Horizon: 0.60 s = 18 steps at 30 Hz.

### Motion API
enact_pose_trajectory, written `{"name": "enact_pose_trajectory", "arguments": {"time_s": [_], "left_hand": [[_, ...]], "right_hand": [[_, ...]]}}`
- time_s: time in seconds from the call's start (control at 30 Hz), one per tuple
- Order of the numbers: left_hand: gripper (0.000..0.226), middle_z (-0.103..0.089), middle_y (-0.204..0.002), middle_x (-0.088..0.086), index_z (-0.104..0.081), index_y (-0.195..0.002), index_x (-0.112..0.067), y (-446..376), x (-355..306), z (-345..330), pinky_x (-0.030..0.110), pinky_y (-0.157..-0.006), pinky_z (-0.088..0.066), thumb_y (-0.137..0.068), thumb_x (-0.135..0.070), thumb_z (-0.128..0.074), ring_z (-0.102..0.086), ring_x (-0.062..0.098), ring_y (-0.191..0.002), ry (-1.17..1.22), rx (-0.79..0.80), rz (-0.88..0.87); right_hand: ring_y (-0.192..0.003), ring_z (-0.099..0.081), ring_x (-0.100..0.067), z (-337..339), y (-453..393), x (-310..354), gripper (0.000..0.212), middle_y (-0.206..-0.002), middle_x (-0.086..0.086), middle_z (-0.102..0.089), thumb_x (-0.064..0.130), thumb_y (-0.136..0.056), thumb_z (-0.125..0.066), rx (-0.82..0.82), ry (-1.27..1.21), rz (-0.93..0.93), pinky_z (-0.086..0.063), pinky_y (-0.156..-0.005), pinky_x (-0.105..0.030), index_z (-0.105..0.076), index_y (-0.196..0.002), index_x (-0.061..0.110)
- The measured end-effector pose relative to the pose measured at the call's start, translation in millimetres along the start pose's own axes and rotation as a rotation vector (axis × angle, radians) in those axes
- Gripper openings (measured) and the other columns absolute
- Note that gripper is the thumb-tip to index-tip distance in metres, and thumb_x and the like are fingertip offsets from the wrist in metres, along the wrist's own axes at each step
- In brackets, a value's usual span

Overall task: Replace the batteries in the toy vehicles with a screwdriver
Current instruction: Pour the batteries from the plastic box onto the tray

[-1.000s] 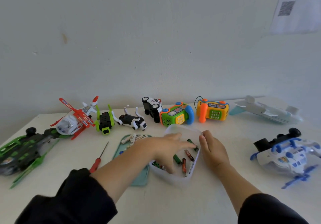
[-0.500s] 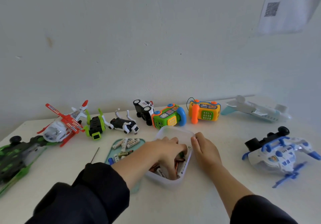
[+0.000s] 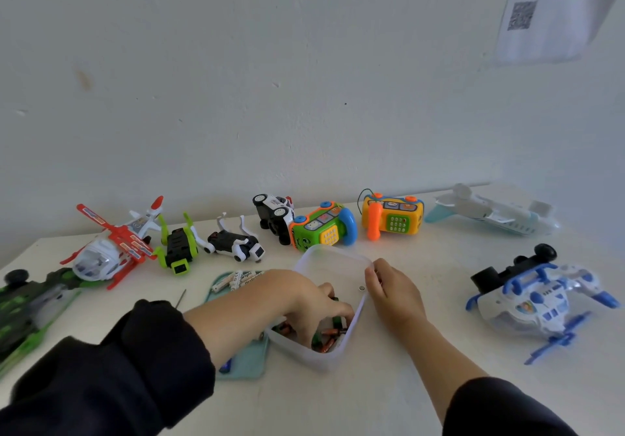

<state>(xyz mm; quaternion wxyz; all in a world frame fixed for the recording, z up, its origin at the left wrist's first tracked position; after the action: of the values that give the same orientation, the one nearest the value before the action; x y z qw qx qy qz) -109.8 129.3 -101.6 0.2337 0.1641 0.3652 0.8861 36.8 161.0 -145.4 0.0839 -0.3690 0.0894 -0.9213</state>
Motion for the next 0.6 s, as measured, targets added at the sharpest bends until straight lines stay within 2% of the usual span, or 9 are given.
{"name": "enact_pose_trajectory", "arguments": {"time_s": [0.13,0.2,0.3,0.37,0.47,0.6], "left_hand": [[0.080,-0.023,-0.133,0.009,-0.019,-0.138,-0.039,-5.2,-4.8,-1.8,0.040,-0.072,-0.040,-0.079,-0.021,-0.070,-0.041,0.037,-0.114,-0.069,-0.110,-0.011],[0.071,-0.026,-0.128,0.010,-0.026,-0.135,-0.038,-3.8,-4.8,-3.8,0.039,-0.072,-0.041,-0.080,-0.020,-0.068,-0.043,0.036,-0.108,-0.033,-0.157,-0.040],[0.044,-0.034,-0.118,0.012,-0.041,-0.123,-0.032,-2.7,-8.7,-10.9,0.042,-0.077,-0.045,-0.086,-0.015,-0.055,-0.049,0.037,-0.096,0.026,-0.257,-0.084],[0.030,-0.039,-0.106,0.010,-0.049,-0.111,-0.025,-2.4,-12.0,-13.7,0.039,-0.073,-0.045,-0.086,-0.010,-0.050,-0.050,0.035,-0.083,0.073,-0.336,-0.094],[0.021,-0.038,-0.093,0.006,-0.055,-0.099,-0.018,-2.5,-13.9,-13.3,0.033,-0.063,-0.038,-0.083,-0.007,-0.048,-0.048,0.031,-0.073,0.134,-0.424,-0.087],[0.017,-0.038,-0.092,0.002,-0.053,-0.085,-0.015,12.1,-6.2,-5.4,0.032,-0.066,-0.041,-0.079,-0.001,-0.044,-0.052,0.030,-0.077,0.345,-0.623,-0.083]], "right_hand": [[-0.074,-0.048,-0.021,0.0,-0.2,-2.1,0.027,-0.071,0.001,-0.049,0.032,-0.097,-0.040,-0.004,-0.002,-0.006,-0.032,-0.060,-0.033,-0.045,-0.079,0.013],[-0.075,-0.047,-0.020,-0.6,-0.5,-2.3,0.027,-0.071,0.002,-0.048,0.033,-0.097,-0.040,0.001,0.001,0.000,-0.032,-0.060,-0.033,-0.045,-0.079,0.014],[-0.075,-0.048,-0.021,-0.2,-1.4,-2.2,0.026,-0.073,0.000,-0.050,0.033,-0.098,-0.040,0.002,0.004,0.002,-0.033,-0.061,-0.033,-0.045,-0.080,0.014],[-0.075,-0.048,-0.022,-0.3,-1.7,-1.3,0.027,-0.072,0.000,-0.049,0.033,-0.098,-0.040,-0.002,0.002,0.012,-0.033,-0.061,-0.034,-0.045,-0.079,0.013],[-0.075,-0.048,-0.023,0.4,-1.4,-1.4,0.030,-0.072,0.000,-0.049,0.034,-0.098,-0.039,0.003,-0.006,0.022,-0.033,-0.062,-0.035,-0.044,-0.078,0.013],[-0.076,-0.047,-0.021,1.0,0.2,0.4,0.044,-0.073,0.001,-0.050,0.053,-0.092,-0.029,0.013,0.006,0.051,-0.031,-0.060,-0.034,-0.043,-0.079,0.014]]}}
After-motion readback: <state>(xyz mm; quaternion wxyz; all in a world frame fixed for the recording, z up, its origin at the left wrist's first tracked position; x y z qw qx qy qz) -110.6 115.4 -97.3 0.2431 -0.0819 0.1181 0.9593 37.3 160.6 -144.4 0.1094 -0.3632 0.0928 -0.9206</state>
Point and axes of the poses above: each hand's wrist, its own y-axis away from the middle knuckle, its own z-axis out of the back of the hand, x = y × z, the point moved 4 cm from there along -y, towards the middle knuckle
